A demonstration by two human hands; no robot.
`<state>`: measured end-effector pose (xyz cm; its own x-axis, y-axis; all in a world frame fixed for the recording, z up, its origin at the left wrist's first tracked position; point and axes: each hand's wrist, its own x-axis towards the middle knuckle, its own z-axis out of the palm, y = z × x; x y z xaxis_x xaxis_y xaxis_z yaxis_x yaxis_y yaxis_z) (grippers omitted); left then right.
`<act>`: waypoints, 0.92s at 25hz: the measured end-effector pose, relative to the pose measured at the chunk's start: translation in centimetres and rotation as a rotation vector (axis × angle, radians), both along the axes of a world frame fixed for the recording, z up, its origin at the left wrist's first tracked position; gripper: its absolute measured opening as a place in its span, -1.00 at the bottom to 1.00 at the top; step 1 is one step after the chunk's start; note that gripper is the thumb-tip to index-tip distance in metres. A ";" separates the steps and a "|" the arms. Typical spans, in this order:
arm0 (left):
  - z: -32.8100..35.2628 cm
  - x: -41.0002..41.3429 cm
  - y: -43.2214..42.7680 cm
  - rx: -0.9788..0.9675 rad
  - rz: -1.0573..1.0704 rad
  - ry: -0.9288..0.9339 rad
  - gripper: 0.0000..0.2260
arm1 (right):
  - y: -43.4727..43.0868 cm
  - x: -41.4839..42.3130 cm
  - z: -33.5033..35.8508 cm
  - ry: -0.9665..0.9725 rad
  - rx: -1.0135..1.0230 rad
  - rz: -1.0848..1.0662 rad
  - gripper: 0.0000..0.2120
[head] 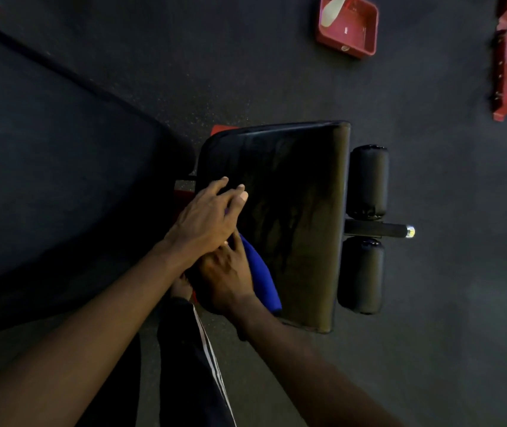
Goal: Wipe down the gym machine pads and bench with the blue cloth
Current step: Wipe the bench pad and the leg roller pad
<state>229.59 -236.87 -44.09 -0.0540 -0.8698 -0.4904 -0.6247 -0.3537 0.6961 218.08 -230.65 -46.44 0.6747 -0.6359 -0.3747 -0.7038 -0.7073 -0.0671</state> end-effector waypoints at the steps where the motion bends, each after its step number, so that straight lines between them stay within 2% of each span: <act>1: -0.1 0.3 -0.1 0.018 -0.014 0.004 -0.55 | -1.1 1.7 -0.8 0.003 -0.020 -0.025 -0.51; 4: -0.4 1.2 -0.7 0.023 -0.041 0.022 -0.51 | -1.7 0.8 -1.1 -0.013 -0.020 0.003 -0.47; 8: -0.8 2.0 -1.2 -0.047 -0.046 0.030 -0.54 | 2.8 -8.5 2.1 0.015 -0.021 0.137 -0.41; 10: -0.6 2.1 -1.3 -0.029 -0.017 0.082 -0.51 | 1.1 -11.2 2.9 0.009 -0.064 0.124 -0.31; 13: -0.8 2.1 -1.1 -0.002 0.187 0.171 -0.49 | -7.7 -8.8 2.4 -0.049 -0.150 -0.125 -0.20; 15: -1.4 2.4 -0.3 -0.004 0.345 0.164 -0.49 | -13.6 -5.1 1.9 -0.100 -0.248 -0.320 -0.30; 18: -1.9 2.2 1.8 0.045 0.301 0.141 -0.50 | -17.6 -1.3 1.2 -0.049 -0.304 -0.517 -0.42; 20: -2.0 2.0 2.7 0.063 0.355 0.160 -0.52 | -15.8 -1.4 1.3 -0.022 -0.281 -0.398 -0.37; 23: -1.6 2.1 2.6 0.027 0.514 0.224 -0.52 | -7.6 -4.7 2.0 -0.020 -0.113 0.095 -0.26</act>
